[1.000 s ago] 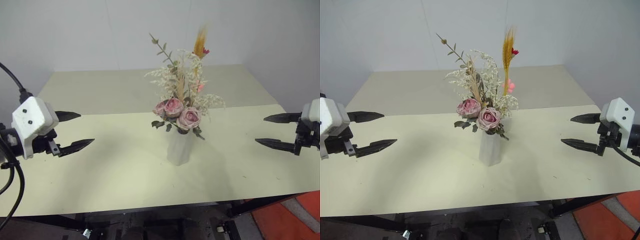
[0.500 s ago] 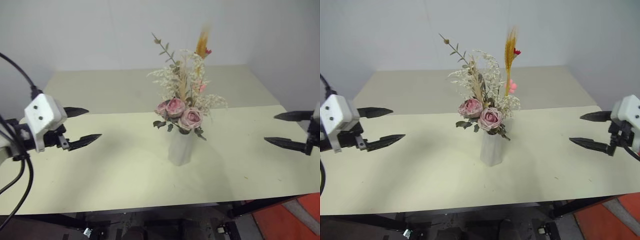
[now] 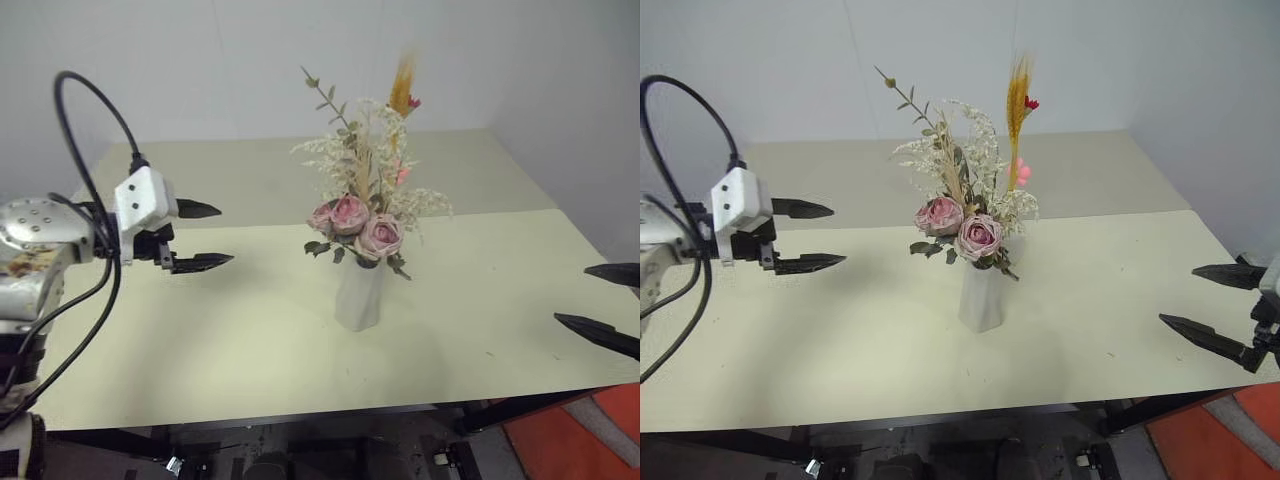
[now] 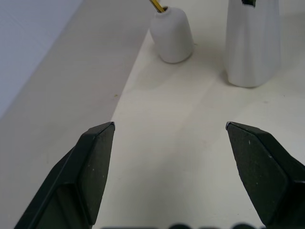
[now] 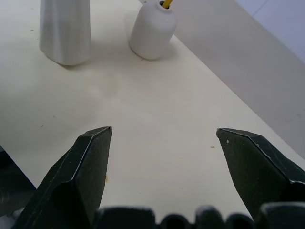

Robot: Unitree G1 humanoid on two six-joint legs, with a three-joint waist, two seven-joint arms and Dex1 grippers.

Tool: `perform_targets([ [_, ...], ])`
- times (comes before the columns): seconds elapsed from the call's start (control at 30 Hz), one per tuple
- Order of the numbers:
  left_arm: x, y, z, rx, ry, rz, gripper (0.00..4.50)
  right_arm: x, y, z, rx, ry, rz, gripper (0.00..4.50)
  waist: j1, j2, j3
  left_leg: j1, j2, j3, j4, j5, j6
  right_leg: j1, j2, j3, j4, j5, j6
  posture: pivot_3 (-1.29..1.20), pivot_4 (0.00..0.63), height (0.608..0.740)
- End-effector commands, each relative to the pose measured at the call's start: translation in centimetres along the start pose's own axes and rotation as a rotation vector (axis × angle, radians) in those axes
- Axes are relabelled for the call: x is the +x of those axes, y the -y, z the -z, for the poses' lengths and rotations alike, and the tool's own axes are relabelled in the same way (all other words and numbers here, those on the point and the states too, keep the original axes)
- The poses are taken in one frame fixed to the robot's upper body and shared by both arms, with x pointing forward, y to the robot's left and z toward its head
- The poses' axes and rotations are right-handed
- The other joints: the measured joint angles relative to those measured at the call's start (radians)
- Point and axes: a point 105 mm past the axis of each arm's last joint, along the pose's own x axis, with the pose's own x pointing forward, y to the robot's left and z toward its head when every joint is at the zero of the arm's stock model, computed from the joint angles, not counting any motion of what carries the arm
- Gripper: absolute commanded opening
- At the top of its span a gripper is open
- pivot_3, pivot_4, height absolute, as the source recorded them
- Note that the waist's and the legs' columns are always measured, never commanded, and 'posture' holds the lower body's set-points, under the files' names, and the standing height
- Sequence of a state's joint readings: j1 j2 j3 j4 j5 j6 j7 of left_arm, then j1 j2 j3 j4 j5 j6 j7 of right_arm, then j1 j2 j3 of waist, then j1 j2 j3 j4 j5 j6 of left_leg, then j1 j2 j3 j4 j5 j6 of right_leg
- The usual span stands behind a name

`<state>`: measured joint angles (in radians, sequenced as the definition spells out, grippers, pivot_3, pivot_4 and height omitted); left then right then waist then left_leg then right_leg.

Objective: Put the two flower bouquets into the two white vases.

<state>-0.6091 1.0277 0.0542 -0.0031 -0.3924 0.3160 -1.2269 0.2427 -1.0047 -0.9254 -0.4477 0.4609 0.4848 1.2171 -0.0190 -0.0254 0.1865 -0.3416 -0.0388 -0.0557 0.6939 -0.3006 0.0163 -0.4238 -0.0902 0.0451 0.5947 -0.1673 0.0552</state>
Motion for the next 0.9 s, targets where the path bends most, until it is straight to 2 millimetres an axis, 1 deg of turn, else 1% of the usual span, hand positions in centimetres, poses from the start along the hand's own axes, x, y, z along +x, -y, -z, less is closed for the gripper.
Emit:
perform_targets([
  [0.03,-0.3,-1.0,-0.7,0.055,-0.003,0.041,4.05,-1.2,0.2,-1.8,-0.037,0.047,0.059,4.17,0.001,0.0,0.0,0.0,0.0,0.0,0.0,0.0,0.0,0.0,0.0,0.0,0.0,0.0,0.0,0.0,0.15,0.74],
  [0.13,-0.6,-2.0,-0.4,0.077,-0.053,0.105,4.05,-1.9,0.2,-2.1,-0.038,0.044,0.074,4.17,0.006,-0.001,0.001,-0.001,0.0,0.0,0.001,0.0,0.0,0.0,0.0,0.0,0.0,0.0,0.0,0.0,0.15,0.74],
  [0.27,-1.1,-4.1,0.0,0.101,-0.107,0.131,4.05,-2.3,0.4,-2.6,-0.057,0.04,0.095,4.17,0.006,-0.002,0.001,-0.002,-0.001,0.0,0.001,0.0,0.0,0.0,0.0,-0.001,-0.001,0.0,0.0,0.0,0.15,0.74],
  [0.33,-0.7,-5.1,0.0,0.116,-0.123,0.135,4.05,-2.2,0.5,-2.9,-0.066,0.04,0.094,4.17,0.006,-0.002,0.0,-0.002,-0.001,-0.001,0.002,0.0,0.001,0.0,0.0,-0.001,0.0,0.0,0.0,0.0,0.15,0.74],
  [0.43,0.2,-6.1,-0.7,0.136,-0.107,0.14,4.05,-2.2,0.8,-3.2,-0.075,0.047,0.101,4.17,0.006,-0.002,0.0,-0.003,-0.002,-0.001,0.002,0.0,0.001,0.0,-0.001,0.0,0.0,0.0,0.0,0.0,0.15,0.74],
  [0.53,0.9,-6.4,-1.1,0.129,-0.08,0.165,4.05,-2.0,1.0,-3.2,-0.074,0.056,0.102,4.17,0.006,-0.003,0.001,-0.005,-0.002,-0.001,0.003,0.0,0.001,0.0,0.0,-0.001,0.0,0.0,0.001,0.0,0.15,0.74],
  [0.73,1.6,-6.6,-1.0,0.134,-0.066,0.175,4.05,-1.8,1.3,-3.0,-0.078,0.061,0.098,4.17,-0.001,-0.003,0.001,-0.007,-0.002,-0.002,0.003,-0.001,0.002,-0.002,-0.001,0.0,0.0,0.002,-0.003,0.0,0.15,0.74],
  [0.87,1.7,-6.6,-0.9,0.133,-0.051,0.174,4.05,-1.5,1.5,-3.2,-0.086,0.072,0.091,4.17,0.002,-0.003,0.001,-0.007,-0.002,-0.002,0.005,-0.001,0.002,-0.002,0.0,-0.001,0.0,0.002,-0.001,0.0,0.15,0.74],
  [0.9,1.7,-6.6,-0.8,0.132,-0.048,0.171,4.05,-1.5,1.5,-3.3,-0.089,0.077,0.086,4.17,0.002,-0.003,0.001,-0.007,-0.002,-0.002,0.005,-0.001,0.002,-0.002,0.0,-0.001,0.0,0.001,0.001,0.0,0.15,0.74],
])
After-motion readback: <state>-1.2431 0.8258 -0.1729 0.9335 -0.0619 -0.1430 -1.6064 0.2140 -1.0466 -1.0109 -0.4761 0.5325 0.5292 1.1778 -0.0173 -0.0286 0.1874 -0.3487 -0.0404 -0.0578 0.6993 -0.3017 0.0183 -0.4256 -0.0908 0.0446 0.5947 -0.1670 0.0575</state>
